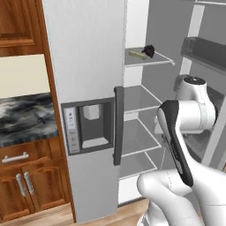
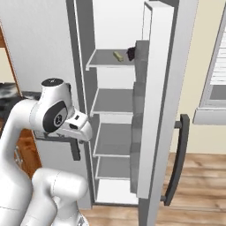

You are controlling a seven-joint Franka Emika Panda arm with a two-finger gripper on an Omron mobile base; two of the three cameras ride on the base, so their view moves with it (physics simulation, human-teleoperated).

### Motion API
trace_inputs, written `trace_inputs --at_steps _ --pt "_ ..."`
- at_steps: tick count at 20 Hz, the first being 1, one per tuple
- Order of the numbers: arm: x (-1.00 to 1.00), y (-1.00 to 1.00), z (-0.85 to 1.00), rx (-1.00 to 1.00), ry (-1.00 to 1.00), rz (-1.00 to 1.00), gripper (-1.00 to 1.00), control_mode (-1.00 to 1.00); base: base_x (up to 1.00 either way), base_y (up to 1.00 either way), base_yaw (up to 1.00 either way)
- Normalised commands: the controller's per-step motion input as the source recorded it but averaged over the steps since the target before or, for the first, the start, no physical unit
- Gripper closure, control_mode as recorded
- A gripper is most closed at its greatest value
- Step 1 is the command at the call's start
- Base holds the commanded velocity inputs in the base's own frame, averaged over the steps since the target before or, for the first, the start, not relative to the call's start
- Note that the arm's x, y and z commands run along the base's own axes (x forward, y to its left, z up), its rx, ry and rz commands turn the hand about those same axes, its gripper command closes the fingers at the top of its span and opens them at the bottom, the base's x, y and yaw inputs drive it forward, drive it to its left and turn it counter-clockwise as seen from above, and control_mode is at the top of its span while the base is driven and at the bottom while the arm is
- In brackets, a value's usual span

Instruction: Retrieve the butter from the fridge and place it on a plate on the dining table. Then retrieve the butter knife by the fridge and place it near the plate.

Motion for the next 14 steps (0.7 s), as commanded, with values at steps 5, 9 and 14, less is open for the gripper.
trace_inputs --at_steps 5,9,14 --pt "0.0 0.0 0.0 0.0 0.0 0.0 -1.0 1.0 0.57 0.0 -0.06" --pt "0.0 0.0 0.0 0.0 0.0 0.0 -1.0 1.0 0.41 0.0 -0.01" --pt "0.0 0.0 0.0 0.0 0.0 0.0 -1.0 1.0 0.4 -0.17 -0.01"
